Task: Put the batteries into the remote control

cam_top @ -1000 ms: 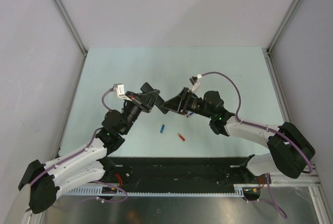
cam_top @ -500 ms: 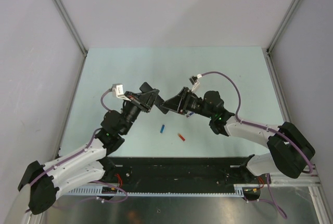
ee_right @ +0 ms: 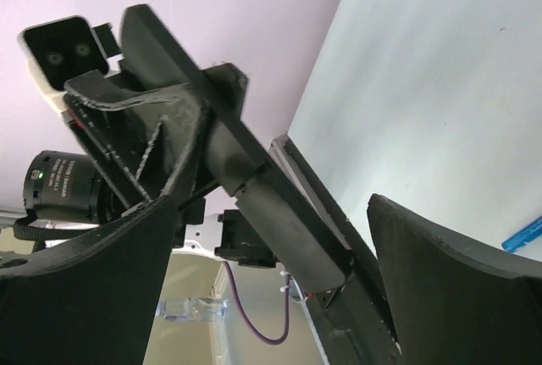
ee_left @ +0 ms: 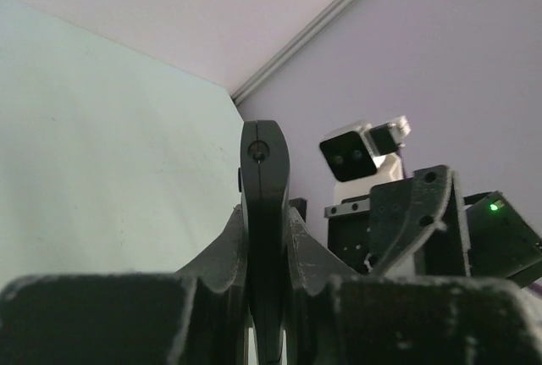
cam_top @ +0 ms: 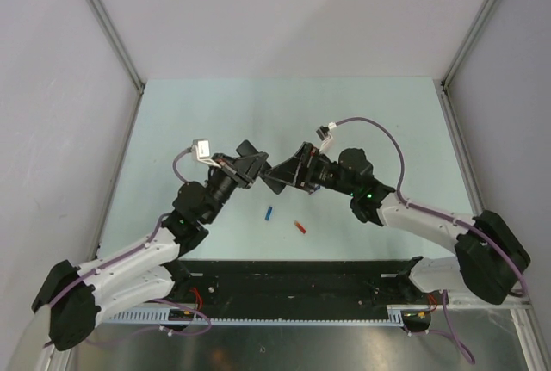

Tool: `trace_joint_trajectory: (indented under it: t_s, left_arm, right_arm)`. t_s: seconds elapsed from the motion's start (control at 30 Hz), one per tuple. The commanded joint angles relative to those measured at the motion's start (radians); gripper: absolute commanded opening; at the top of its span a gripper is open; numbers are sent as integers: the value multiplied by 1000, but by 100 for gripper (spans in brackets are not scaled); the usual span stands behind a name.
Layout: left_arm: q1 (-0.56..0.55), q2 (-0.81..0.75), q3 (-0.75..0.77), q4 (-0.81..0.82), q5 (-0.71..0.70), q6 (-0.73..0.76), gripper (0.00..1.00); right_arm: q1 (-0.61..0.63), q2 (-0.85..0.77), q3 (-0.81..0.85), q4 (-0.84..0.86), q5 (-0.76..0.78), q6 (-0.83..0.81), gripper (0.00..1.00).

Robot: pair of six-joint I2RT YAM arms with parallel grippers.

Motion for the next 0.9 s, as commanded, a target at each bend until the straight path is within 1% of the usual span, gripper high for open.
trace_joint_trajectory:
  t_s: [0.0, 0.03, 0.07, 0.1, 0.13, 0.2, 0.23, 0.27, 0.3, 0.33, 0.37, 0.4, 0.43, 0.47, 0.6, 0.77, 0.87]
  left_arm:
    - [37, 17, 1, 47, 65, -93, 0]
    - [46, 21, 1, 47, 76, -122, 0]
    - [59, 30, 1, 48, 93, -139, 0]
    - [80, 40, 2, 48, 105, -154, 0]
    - [92, 44, 2, 48, 131, -181, 0]
    - [132, 60, 2, 48, 163, -215, 0]
    - [146, 66, 2, 48, 213, -249, 0]
    - [161, 77, 5, 48, 240, -263, 0]
    - [184, 98, 14, 48, 272, -272, 0]
    - [197, 113, 19, 48, 300, -298, 0]
    - [206, 127, 24, 51, 362, -313, 0]
    - [223, 159, 31, 53, 389, -326, 0]
    - [229, 175, 38, 56, 415, -347, 0]
    - [234, 193, 44, 64, 476, -358, 0]
    - [238, 284, 73, 110, 585, -384, 0]
    - [238, 337, 73, 172, 628, -413, 0]
    - [238, 354, 77, 188, 650, -422, 0]
  right_arm:
    - [-3, -108, 69, -170, 53, -116, 100]
    - [-5, -142, 91, -269, 80, -139, 100]
    - [-3, -163, 102, -328, 102, -206, 100]
    - [1, -183, 119, -389, 158, -241, 100]
    - [9, -227, 145, -507, 188, -275, 100]
    - [13, -266, 168, -615, 258, -377, 100]
    - [36, -283, 203, -719, 289, -418, 100]
    - [55, -298, 228, -770, 326, -456, 100]
    - [78, -297, 254, -822, 422, -526, 100]
    - [108, -288, 288, -923, 474, -551, 100]
    - [165, -263, 341, -965, 525, -570, 100]
    - [194, -253, 363, -997, 597, -587, 100]
    - [213, -243, 377, -1035, 620, -605, 100]
    - [245, -234, 403, -1048, 634, -614, 100]
    - [286, -181, 458, -1095, 665, -639, 100]
    - [312, -99, 524, -1169, 677, -651, 100]
    - [339, -65, 533, -1174, 688, -653, 98]
